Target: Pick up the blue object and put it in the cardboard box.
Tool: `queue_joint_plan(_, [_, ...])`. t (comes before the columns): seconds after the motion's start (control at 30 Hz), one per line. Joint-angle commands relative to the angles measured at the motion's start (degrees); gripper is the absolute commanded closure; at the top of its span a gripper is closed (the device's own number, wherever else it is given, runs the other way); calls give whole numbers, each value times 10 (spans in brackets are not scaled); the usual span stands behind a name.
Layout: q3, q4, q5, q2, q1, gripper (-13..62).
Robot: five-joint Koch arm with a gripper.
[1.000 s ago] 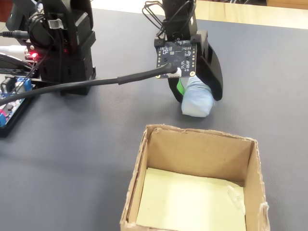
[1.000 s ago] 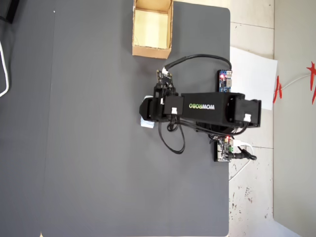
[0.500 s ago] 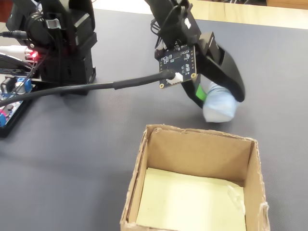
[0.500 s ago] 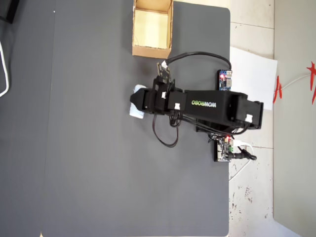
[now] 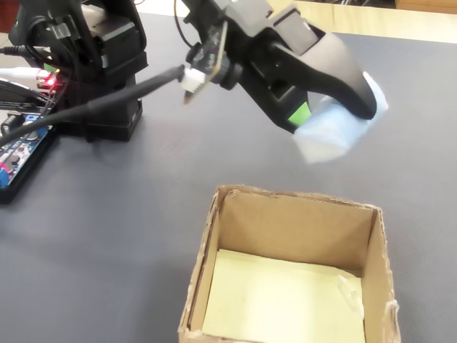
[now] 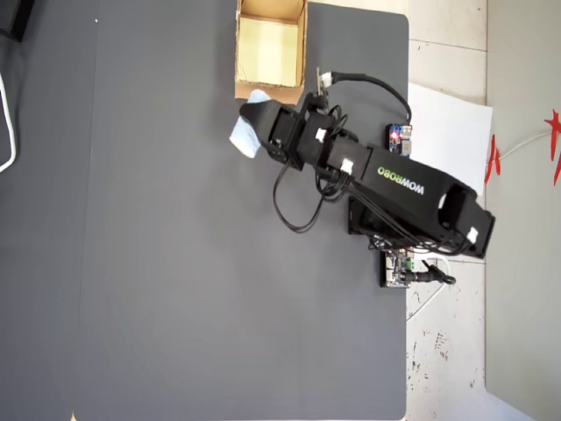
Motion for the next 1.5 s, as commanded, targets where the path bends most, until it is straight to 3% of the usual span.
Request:
queue_joint_plan(0.0, [-41, -49, -3, 19, 6, 294])
queue_joint_plan(0.27, [-144, -26, -33, -32, 127, 294])
queue_joint_plan(0.5, [-148, -22, -36, -82, 163, 288])
queue_joint_plan(0.63, [-140, -8, -33, -82, 163, 187])
queue_joint_plan(0.87, [-132, -10, -18, -75, 165, 156])
queue_joint_plan(1.0, [-73, -54, -2, -46, 130, 156])
queue_joint_plan(1.27, [142, -315, 25, 47, -40, 156])
queue_joint_plan(1.47, [224, -336, 25, 113, -135, 157])
